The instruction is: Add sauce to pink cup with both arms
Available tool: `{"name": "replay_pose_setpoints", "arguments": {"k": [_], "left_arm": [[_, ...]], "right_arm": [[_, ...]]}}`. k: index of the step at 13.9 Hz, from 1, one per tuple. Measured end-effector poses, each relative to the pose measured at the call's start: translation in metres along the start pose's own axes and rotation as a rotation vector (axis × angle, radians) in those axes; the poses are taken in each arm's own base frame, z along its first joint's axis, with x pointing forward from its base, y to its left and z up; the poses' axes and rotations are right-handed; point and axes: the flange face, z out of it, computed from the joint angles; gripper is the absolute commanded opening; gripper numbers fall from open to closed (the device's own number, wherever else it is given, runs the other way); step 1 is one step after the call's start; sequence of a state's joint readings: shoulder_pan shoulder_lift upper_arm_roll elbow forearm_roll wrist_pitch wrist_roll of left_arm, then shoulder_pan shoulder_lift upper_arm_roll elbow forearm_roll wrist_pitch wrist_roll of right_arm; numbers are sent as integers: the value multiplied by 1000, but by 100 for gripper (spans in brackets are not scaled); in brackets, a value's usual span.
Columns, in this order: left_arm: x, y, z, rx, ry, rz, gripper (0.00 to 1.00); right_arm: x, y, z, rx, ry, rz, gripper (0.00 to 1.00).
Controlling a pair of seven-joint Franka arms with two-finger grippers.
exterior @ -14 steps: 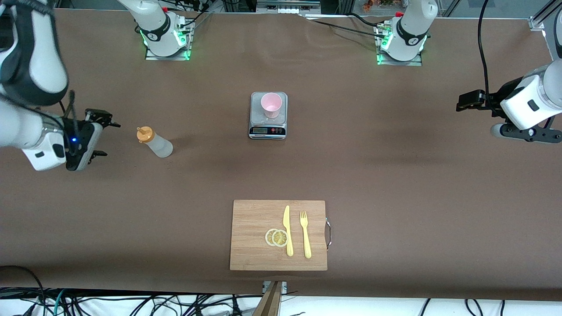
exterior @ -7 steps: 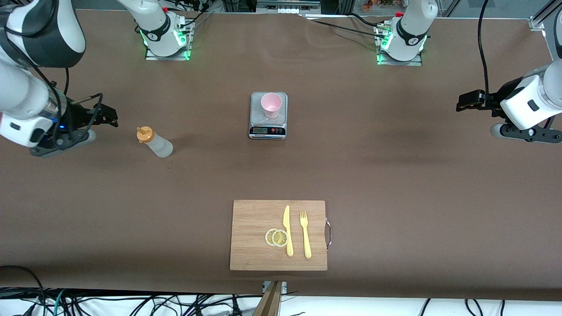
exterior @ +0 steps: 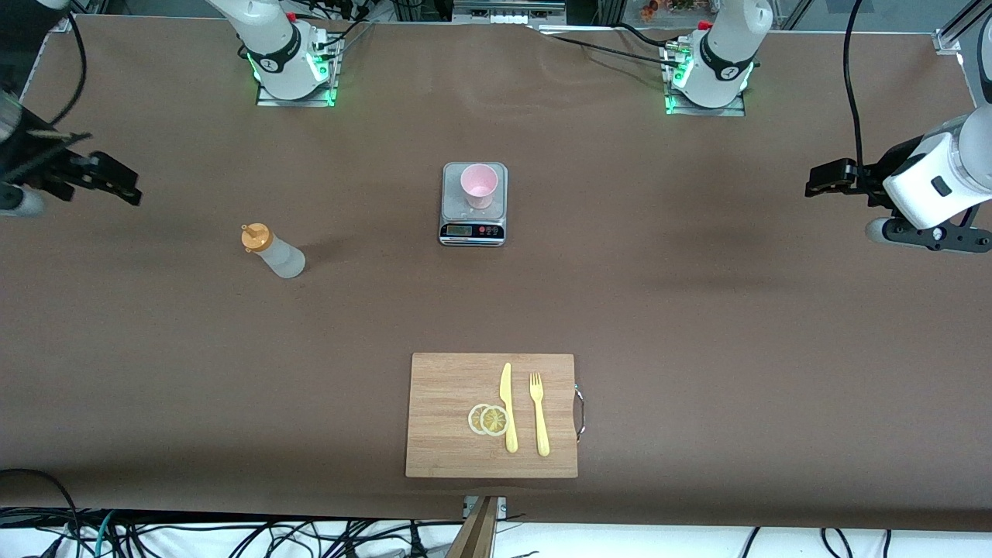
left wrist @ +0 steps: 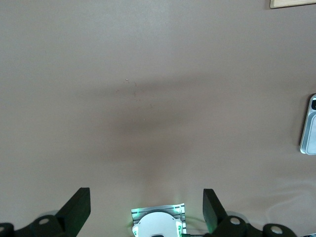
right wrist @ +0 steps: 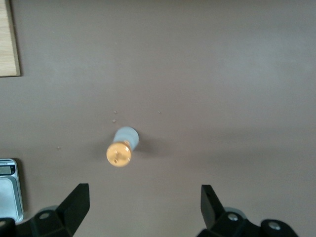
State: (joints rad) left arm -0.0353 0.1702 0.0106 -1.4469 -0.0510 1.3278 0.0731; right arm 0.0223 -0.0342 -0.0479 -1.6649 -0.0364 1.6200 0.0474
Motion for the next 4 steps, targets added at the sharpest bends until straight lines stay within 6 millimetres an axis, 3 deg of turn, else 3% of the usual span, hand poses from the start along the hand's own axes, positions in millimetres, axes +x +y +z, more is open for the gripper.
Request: {"name": "replay_pose_setpoints", "arguments": {"k": [2,4], "left_arm": [[0,0,0,0,0,0,100],[0,0,0,0,0,0,100]], "right_arm": [[-10,13,-9,2,-18,23,100],[-11,12,-9,2,-25,20,100]]}}
